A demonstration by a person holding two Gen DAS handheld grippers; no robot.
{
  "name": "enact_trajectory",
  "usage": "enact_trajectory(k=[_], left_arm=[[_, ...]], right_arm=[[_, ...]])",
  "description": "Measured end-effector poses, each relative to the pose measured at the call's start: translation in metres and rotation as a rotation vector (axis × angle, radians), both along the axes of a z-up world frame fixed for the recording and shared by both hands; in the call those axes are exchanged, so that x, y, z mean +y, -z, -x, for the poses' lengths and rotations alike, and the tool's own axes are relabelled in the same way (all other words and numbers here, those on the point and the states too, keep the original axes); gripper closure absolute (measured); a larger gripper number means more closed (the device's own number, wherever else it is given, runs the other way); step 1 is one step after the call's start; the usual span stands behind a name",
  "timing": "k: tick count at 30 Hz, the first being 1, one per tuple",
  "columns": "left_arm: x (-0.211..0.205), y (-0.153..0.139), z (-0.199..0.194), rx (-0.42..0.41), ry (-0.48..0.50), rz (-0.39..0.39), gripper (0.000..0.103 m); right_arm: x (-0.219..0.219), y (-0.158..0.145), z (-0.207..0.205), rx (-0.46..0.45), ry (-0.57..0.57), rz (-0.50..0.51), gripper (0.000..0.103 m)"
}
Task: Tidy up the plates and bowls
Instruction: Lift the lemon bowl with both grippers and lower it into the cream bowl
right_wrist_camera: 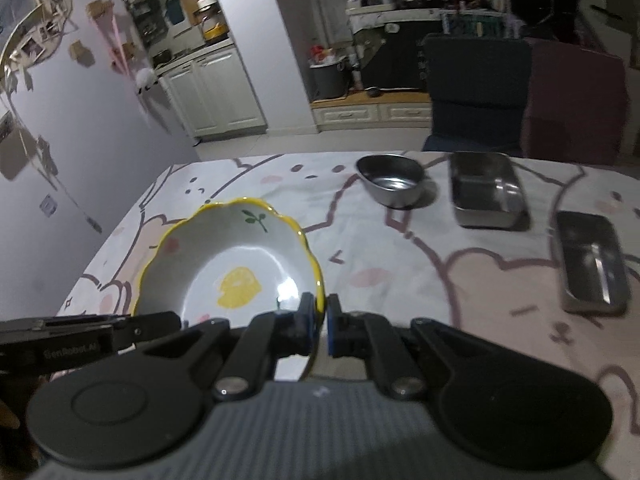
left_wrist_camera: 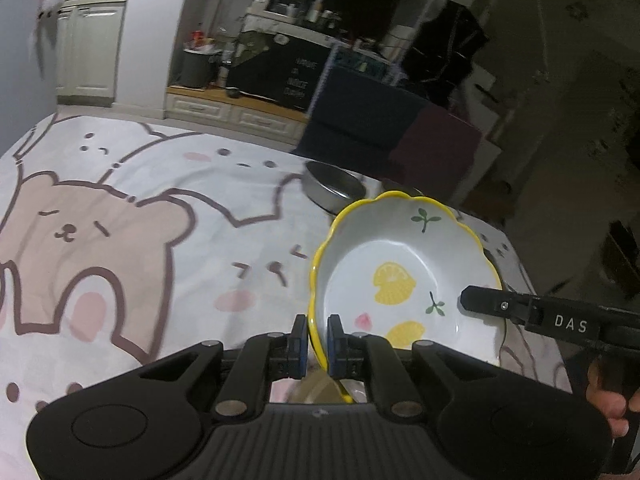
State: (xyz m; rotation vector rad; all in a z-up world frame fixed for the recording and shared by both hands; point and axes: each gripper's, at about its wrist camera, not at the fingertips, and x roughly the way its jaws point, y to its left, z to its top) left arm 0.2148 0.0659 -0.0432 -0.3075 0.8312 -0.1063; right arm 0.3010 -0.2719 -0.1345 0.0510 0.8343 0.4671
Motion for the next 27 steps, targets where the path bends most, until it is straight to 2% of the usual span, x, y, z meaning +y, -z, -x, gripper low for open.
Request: enact_trajectory(k=[6,12,18,27], left_arm=[[-0.025,0.005,0.02,0.012,0.073,-0.012,0.093],[-0.043,0.028,0.03,0.072,0.136,-0.046,0.093],[-0.046,0.055,0.031,0.138,0.169,-0.05,0.092],[-0.041,0.082,0.026,0.196,0.158,0.016,0.091]], right_arm=[[-0.03,-0.003,0.036,-0.003,0.036,0.016,0.095],[-0.048,0.011,0.062,0.037,0.064,0.052,0.095],[-0.052,0.036,0.072,0.11,0.066,0.111,0.095],[-0.046,0.05,0.067,0.157,0.075,0.167,0.095]])
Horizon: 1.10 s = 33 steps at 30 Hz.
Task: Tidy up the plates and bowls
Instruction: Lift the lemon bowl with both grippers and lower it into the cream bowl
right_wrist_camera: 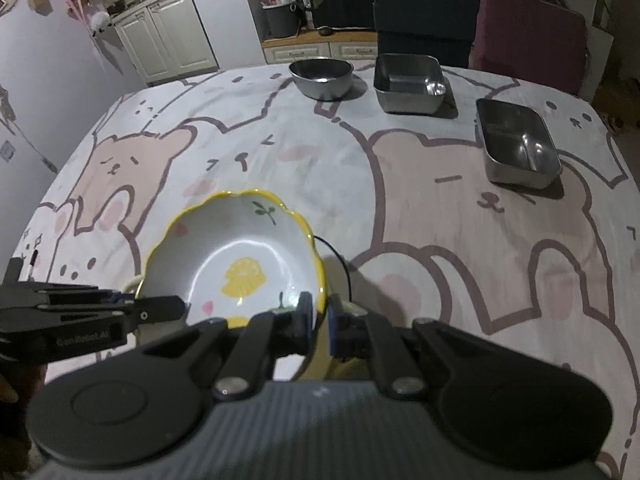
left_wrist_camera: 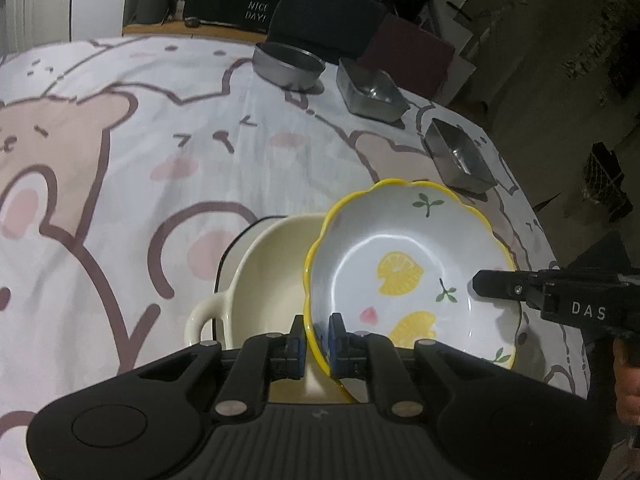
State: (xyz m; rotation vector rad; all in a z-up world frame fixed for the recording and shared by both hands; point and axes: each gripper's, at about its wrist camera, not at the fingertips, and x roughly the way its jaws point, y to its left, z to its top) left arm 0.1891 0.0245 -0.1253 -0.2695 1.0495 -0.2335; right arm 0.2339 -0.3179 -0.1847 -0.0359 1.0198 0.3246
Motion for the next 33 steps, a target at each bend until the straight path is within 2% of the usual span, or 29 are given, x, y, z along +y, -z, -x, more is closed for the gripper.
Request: enact_trajectory(k=[8,15,22,33], left_arm=[[0.001,0.019,-0.001,0.036,0.008,0.0,0.089],[-0.002,0.021,-0.002,0.033,0.036,-0.022,0.088],[-0.022,0.021,0.001,-0.001,0.123,-0.15,0.08],[-0.028,0.021,0.002,-0.017,0.16,-0.214,0.078]], right_arm=[[0.006,0.014,-0.006,0.044,-0.012,0.037,0.095],[0.008,0.018,-0.011,0.06,-0.011,0.056,0.095],[0.011,0.018,-0.011,0.057,-0.019,0.073,0.095],[0.014,0.018,-0.009,0.049,-0.039,0.087,0.095]])
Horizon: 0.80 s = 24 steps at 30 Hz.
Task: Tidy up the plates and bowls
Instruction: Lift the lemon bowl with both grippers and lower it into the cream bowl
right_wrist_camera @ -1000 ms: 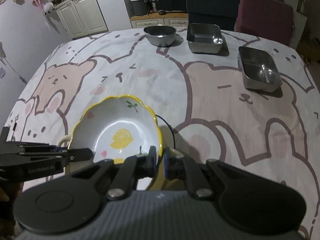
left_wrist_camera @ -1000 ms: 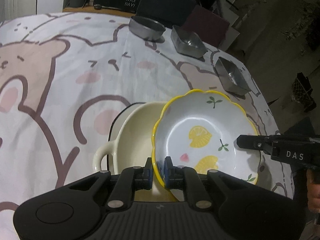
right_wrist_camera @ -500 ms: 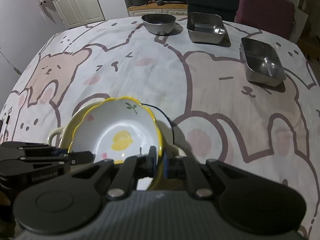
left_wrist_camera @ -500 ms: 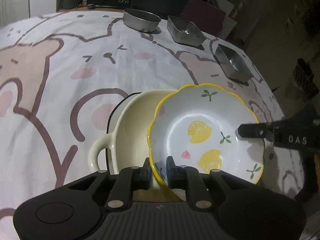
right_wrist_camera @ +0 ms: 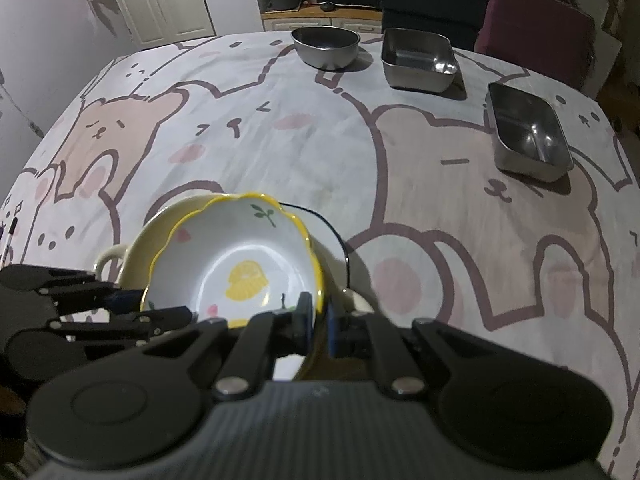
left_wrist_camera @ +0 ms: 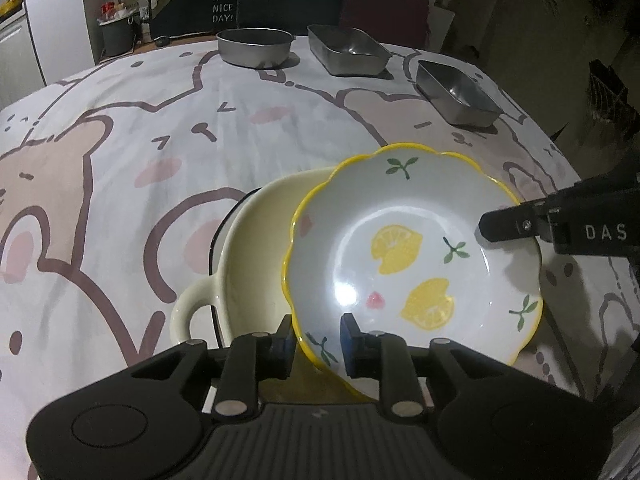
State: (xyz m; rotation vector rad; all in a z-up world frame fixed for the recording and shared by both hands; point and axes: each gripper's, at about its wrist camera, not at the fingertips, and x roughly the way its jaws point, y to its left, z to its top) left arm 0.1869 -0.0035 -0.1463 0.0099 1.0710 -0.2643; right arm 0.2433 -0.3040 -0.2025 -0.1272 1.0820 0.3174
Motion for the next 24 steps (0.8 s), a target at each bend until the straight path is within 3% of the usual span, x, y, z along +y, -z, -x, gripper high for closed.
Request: enact_trajectory(k=[9,24], left_arm=[[-0.003,-0.003,0.001,-0.026,0.033,-0.042,0.078],[0.016,-0.015,0.002,-0.032,-0.006,0.018,0.076]], right_arm=[[0.0,-0.001,0.001,-0.013,-0.01,-0.002,0.095],[0.006,0.003,-0.004,-0.007,-0.03,-0.023,0.097]])
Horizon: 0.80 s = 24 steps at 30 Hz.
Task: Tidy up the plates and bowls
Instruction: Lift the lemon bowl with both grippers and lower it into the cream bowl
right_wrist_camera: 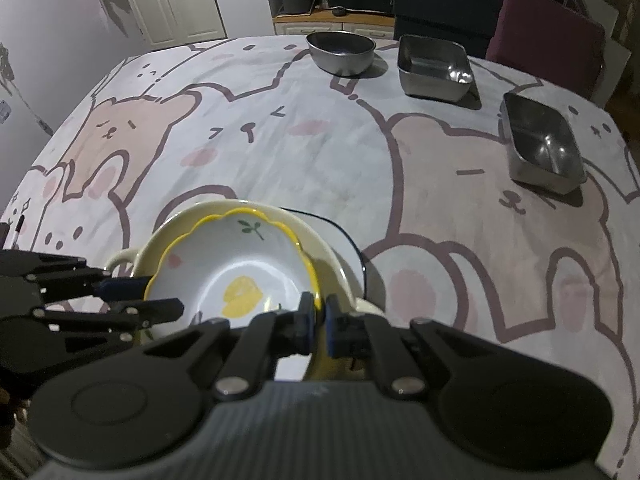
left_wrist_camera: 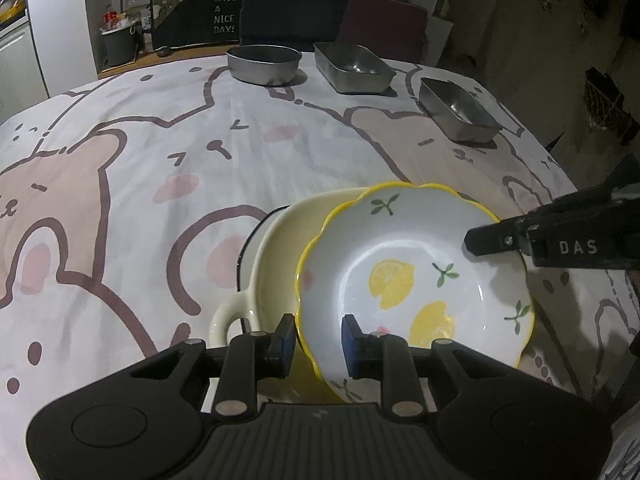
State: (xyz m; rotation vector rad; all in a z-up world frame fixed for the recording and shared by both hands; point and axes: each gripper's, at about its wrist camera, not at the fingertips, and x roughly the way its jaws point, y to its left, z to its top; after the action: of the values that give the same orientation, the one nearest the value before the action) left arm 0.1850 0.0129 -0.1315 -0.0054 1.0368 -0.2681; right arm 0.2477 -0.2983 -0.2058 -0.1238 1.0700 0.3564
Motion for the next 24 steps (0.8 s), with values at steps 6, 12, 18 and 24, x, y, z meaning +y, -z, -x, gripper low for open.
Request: enact_trajectory(k=[6,12,18,24], left_arm=[[0.006,-0.003,0.0,-0.001,-0.013,0.006,0.076],[0.008,-0.004,-0.001,0.001,-0.015,0.016,0.075],[0.009,-0.005,-0.004,0.003,-0.018,0.026,0.075],[0.01,-0.006,-0.005,0.004,-0.023,0.027,0.075]], right_arm=[[0.001,0.011,-0.012,0.043,0.014,-0.039,0.097],[-0.004,0.024,-0.026,0.086,0.03,-0.093,0.096],[-0.007,0.033,-0.03,0.106,0.033,-0.116,0.096],[-0.011,0.04,-0.031,0.111,0.028,-0.144,0.096]])
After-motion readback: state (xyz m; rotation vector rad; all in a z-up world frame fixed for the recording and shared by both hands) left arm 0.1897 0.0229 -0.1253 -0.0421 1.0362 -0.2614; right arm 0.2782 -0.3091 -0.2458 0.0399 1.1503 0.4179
